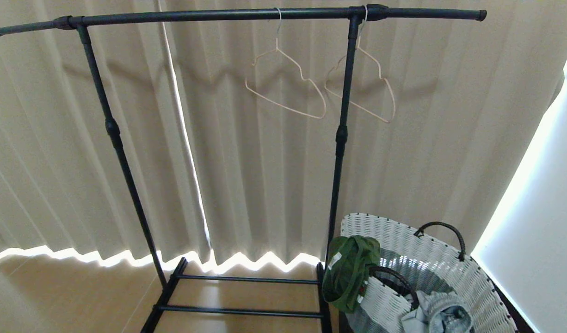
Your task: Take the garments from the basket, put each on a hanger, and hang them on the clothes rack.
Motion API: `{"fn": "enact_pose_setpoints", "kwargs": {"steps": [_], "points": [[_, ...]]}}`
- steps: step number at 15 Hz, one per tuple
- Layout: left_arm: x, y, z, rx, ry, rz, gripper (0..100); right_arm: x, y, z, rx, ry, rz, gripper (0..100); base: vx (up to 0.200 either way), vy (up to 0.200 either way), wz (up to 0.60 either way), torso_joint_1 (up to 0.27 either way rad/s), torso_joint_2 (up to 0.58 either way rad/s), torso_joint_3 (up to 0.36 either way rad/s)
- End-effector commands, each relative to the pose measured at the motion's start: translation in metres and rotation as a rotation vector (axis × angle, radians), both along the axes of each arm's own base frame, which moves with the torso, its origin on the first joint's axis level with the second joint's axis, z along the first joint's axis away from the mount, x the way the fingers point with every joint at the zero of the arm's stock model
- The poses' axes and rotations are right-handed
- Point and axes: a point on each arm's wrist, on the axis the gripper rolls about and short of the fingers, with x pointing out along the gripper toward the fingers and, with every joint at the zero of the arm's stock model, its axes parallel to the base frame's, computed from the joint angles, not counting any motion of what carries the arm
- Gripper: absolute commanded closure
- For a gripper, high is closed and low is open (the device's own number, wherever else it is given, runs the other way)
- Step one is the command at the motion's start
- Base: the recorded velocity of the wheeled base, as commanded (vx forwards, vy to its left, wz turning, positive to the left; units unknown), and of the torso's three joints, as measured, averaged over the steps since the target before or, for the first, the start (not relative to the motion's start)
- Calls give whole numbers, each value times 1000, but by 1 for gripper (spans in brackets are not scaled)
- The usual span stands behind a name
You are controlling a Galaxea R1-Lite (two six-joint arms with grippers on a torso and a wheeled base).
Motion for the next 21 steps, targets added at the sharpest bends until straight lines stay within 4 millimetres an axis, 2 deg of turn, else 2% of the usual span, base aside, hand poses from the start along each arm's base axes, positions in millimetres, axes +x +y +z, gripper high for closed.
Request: {"fn": "enact_pose_setpoints", "kwargs": {"steps": [1, 4, 6, 7, 11, 12, 13, 14, 15, 17, 19, 21], "points": [[0, 0, 0, 0, 0, -3, 0, 0, 0, 0, -1, 0, 1, 0, 200, 0, 0, 2, -2, -2], [0, 0, 0, 0, 0, -3, 0, 0, 0, 0, -29, 4, 2, 0, 133, 0, 0, 3, 0, 3], [0, 0, 0, 5, -1, -3, 0, 1, 0, 11, -113, 32, 46, 0, 0, 0, 0, 0, 0, 0], [0, 0, 0, 5, -1, -5, 0, 4, 0, 23, -152, 80, 62, 0, 0, 0, 0, 0, 0, 0], [0, 0, 0, 6, -1, -6, 0, 47, 1, 27, -347, 496, 106, 0, 0, 0, 0, 0, 0, 0], [0, 0, 0, 5, -1, -8, 0, 53, 1, 26, -362, 547, 118, 0, 0, 0, 0, 0, 0, 0], [0, 0, 0, 5, -1, -8, 0, 72, 2, 23, -418, 702, 167, 0, 0, 0, 0, 0, 0, 0], [0, 0, 0, 5, -1, -6, 0, 73, 2, 23, -419, 708, 169, 0, 0, 0, 0, 0, 0, 0], [0, 0, 0, 2, 0, -8, 0, 91, 2, 16, -486, 831, 225, 0, 0, 0, 0, 0, 0, 0], [0, 0, 0, 2, 0, -5, 0, 98, 2, 12, -523, 880, 254, 0, 0, 0, 0, 0, 0, 0], [0, 0, 0, 0, 0, -6, 0, 121, 3, -2, -561, 1016, 322, 0, 0, 0, 0, 0, 0, 0], [0, 0, 0, 0, 0, -6, 0, 135, 3, -10, -570, 1053, 344, 0, 0, 0, 0, 0, 0, 0]]}}
